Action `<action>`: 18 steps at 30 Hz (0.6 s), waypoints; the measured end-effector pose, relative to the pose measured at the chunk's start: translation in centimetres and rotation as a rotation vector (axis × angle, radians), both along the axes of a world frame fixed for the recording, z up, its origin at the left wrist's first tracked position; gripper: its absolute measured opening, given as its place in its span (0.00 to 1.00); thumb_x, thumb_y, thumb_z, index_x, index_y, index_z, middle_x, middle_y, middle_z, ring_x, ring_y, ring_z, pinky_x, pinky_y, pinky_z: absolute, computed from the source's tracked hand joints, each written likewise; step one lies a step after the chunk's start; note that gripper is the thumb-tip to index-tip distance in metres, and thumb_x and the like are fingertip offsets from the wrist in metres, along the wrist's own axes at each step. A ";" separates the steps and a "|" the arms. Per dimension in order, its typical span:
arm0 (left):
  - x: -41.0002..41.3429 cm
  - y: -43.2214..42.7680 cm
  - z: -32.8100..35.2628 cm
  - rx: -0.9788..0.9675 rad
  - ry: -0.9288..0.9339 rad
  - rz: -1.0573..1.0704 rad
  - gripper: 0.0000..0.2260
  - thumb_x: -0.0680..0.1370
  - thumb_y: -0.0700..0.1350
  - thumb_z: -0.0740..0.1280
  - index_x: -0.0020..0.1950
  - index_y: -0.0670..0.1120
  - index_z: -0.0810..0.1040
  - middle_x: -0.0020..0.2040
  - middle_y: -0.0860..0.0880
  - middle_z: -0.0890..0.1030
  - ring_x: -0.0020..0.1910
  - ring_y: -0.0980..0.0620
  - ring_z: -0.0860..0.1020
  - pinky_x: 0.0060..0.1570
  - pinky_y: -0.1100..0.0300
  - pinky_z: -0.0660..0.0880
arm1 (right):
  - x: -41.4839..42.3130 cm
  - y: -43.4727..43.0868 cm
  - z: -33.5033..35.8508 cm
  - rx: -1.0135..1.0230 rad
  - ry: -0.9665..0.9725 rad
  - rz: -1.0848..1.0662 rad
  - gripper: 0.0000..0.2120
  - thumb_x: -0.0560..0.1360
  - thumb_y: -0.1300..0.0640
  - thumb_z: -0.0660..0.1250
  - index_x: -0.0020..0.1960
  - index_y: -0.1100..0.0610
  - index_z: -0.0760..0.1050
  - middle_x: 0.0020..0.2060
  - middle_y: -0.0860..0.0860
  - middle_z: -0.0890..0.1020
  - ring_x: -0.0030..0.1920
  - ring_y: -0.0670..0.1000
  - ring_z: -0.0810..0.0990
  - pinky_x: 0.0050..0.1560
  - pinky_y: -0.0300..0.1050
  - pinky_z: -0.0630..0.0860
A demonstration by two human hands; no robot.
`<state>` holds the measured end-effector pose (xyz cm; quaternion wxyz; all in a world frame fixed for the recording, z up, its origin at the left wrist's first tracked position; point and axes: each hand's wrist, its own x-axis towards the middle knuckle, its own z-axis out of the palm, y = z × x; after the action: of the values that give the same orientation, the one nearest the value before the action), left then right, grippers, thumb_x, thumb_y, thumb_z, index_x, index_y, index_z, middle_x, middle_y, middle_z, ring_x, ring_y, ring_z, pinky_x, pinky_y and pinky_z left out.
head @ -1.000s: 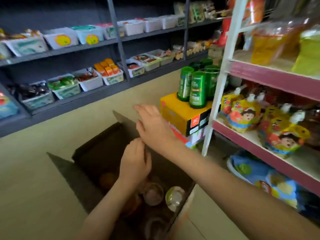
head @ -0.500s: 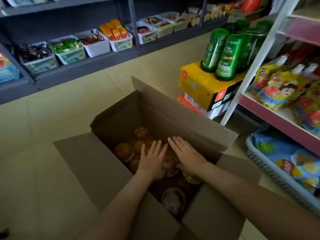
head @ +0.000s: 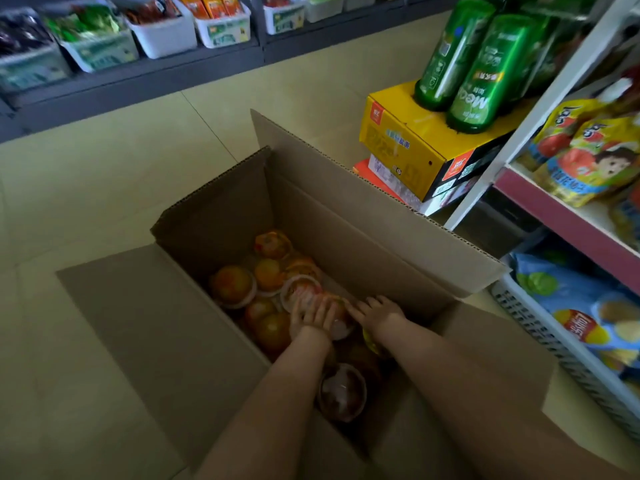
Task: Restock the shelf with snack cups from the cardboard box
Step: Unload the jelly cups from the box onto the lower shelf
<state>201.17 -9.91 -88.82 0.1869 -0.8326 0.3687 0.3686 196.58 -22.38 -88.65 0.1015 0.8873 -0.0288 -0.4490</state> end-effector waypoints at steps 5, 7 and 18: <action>-0.1 -0.4 -0.2 0.074 0.035 -0.086 0.44 0.76 0.59 0.62 0.76 0.47 0.33 0.76 0.47 0.34 0.75 0.45 0.35 0.70 0.39 0.34 | -0.1 0.0 -0.1 -0.034 0.041 0.043 0.38 0.75 0.53 0.66 0.76 0.57 0.48 0.74 0.57 0.56 0.73 0.58 0.55 0.70 0.53 0.58; 0.1 -0.4 -0.3 0.036 0.053 -0.086 0.44 0.76 0.59 0.63 0.76 0.48 0.33 0.76 0.47 0.34 0.75 0.45 0.36 0.70 0.38 0.34 | -0.1 0.1 -0.1 -0.048 -0.007 0.084 0.35 0.76 0.55 0.65 0.76 0.57 0.49 0.73 0.57 0.57 0.73 0.58 0.55 0.68 0.55 0.60; 0.5 -0.3 -0.3 -0.631 0.149 0.215 0.32 0.71 0.51 0.71 0.70 0.44 0.62 0.67 0.45 0.69 0.67 0.46 0.67 0.66 0.48 0.66 | 0.2 -0.8 3.9 0.319 -0.401 -0.196 0.34 0.67 0.45 0.71 0.67 0.57 0.63 0.63 0.56 0.68 0.66 0.57 0.65 0.62 0.52 0.67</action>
<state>201.62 -10.21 -89.10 -0.1474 -0.8542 0.3875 0.3137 196.77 -23.16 -84.73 -0.0912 0.9562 -0.0628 -0.2710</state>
